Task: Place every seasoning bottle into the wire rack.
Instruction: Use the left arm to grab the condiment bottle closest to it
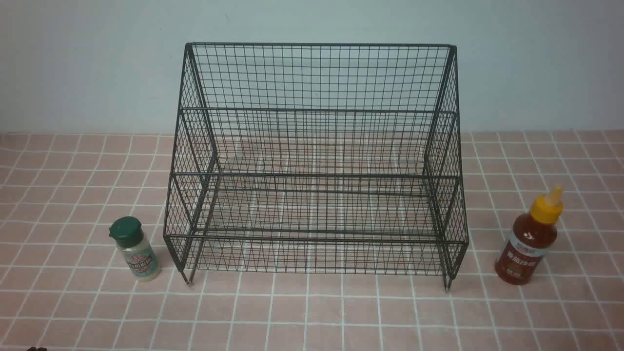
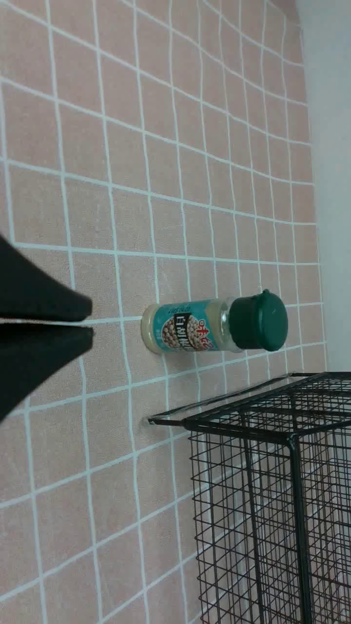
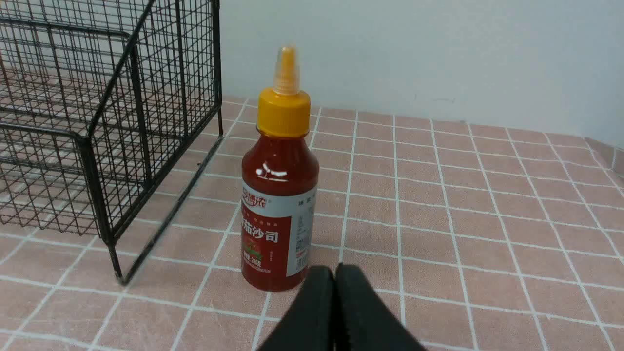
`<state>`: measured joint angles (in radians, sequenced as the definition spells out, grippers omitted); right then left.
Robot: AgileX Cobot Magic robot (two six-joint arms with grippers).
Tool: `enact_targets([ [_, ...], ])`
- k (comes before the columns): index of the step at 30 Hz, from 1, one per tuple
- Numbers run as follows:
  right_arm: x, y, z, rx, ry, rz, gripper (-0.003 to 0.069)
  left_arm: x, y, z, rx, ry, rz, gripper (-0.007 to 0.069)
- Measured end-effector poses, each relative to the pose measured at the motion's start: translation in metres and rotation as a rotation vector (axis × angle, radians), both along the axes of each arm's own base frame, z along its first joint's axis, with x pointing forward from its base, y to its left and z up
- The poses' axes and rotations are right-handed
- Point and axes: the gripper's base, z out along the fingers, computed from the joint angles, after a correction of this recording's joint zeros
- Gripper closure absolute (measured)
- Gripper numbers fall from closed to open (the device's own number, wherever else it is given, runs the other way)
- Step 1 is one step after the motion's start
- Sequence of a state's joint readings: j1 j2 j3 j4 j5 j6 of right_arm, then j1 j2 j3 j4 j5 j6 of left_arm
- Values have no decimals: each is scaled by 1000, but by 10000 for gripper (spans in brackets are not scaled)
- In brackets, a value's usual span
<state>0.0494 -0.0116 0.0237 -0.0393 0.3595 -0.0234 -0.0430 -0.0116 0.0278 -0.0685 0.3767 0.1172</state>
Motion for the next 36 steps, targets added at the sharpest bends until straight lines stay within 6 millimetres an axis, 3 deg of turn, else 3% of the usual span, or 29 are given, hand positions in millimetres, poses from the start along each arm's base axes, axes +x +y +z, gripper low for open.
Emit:
enact_targets([
  [31,0,0,0,0,0,0,668,0,0,0,0,0,0,631],
  [34,0,0,0,0,0,0,668,1,-1,3,-38,-36,4,631],
  [36,0,0,0,0,0,0,668,3,-2,11,-167,-109,17,631],
])
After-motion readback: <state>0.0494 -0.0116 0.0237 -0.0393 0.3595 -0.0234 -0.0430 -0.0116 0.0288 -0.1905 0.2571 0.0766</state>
